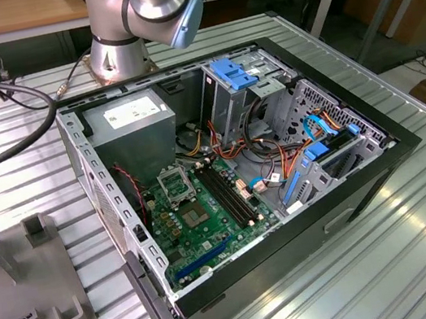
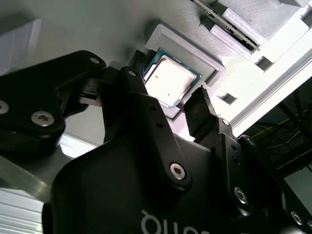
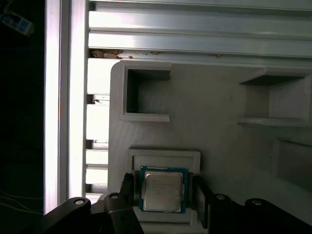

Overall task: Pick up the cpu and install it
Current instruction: 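Pick up the cpu and move it towards the insertion slot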

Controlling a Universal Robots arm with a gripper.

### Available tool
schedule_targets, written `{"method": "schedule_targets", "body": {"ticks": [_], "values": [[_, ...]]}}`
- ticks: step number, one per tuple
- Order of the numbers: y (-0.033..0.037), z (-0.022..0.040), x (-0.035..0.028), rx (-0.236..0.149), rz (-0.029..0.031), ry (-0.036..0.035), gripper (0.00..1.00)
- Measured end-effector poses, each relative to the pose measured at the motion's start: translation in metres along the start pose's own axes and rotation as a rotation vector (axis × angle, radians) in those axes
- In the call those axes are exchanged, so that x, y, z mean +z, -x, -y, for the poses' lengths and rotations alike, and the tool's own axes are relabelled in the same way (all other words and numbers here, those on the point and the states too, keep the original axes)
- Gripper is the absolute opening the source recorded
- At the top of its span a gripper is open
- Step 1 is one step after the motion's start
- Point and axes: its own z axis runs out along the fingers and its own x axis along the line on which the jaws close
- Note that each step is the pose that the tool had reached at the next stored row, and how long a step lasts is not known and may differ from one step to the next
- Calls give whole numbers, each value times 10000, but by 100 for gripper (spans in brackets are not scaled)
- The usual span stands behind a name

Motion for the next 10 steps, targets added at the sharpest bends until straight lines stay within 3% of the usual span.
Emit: {"method": "schedule_targets", "body": {"ticks": [2, 10], "values": [[-1, 0, -1, 2, -3, -40, 60], [-1, -3, 0, 2, -2, -39, 60]]}}
